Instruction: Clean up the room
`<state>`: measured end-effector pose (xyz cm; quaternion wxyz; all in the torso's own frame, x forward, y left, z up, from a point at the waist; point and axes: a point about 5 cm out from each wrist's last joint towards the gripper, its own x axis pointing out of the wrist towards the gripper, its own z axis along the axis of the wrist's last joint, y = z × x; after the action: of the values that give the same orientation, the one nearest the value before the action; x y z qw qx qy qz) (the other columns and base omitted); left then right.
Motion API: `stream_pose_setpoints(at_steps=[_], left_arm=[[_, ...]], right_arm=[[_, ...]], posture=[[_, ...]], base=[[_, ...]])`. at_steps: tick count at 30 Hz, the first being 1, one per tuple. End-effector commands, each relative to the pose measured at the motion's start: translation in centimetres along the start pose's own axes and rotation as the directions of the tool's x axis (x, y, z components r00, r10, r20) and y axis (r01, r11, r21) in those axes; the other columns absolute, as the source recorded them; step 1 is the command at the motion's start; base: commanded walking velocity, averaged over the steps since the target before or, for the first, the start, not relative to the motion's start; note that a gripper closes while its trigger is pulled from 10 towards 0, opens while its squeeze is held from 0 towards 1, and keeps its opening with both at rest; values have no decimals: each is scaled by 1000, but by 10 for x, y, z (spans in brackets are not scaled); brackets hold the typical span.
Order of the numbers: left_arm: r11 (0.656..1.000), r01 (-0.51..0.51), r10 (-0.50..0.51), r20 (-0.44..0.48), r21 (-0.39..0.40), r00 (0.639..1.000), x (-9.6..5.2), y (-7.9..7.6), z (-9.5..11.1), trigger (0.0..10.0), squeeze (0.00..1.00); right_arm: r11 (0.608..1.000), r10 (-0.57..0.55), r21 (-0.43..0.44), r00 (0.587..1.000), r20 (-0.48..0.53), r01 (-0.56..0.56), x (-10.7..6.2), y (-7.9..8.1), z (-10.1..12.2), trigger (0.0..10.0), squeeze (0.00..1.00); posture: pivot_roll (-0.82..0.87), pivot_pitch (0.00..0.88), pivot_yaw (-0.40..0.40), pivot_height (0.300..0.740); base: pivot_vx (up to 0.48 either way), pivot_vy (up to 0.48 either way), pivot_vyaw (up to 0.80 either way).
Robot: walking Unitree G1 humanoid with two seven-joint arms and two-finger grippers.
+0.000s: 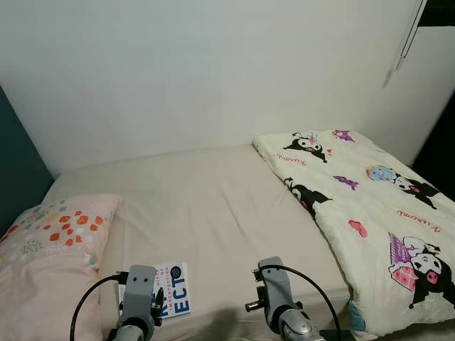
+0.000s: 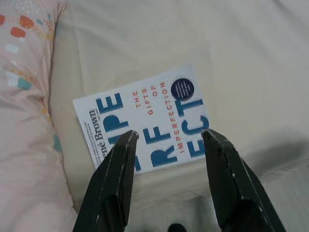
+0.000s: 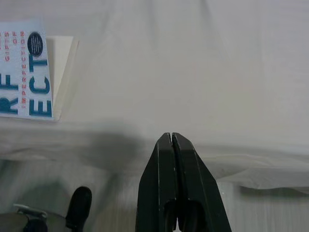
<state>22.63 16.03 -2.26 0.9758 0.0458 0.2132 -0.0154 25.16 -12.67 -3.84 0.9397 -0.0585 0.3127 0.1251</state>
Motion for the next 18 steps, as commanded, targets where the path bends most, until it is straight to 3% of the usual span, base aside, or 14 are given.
stream_pose_setpoints(at_steps=[1, 13, 18], left_arm=[[999, 11, -10, -31, 31, 999, -1, 1, -7, 10000, 0], [999, 38, -37, -59, 26, 998, -3, 0, -13, 10000, 0], [999, 29, -24, -98, 42, 995, -2, 1, -20, 10000, 0]], right_arm=[[1000, 7, -23, 999, -45, -8, 0, 2, -6, 10000, 0], [999, -5, -45, 998, -63, 2, -1, -1, -8, 10000, 0], [994, -87, -66, 994, -60, 83, -1, -11, -7, 10000, 0]], posture=[[-21, 0, 2, 732], [-34, 0, 9, 732], [-38, 0, -7, 732]], base=[[0, 0, 0], [0, 0, 0], [0, 0, 0]])
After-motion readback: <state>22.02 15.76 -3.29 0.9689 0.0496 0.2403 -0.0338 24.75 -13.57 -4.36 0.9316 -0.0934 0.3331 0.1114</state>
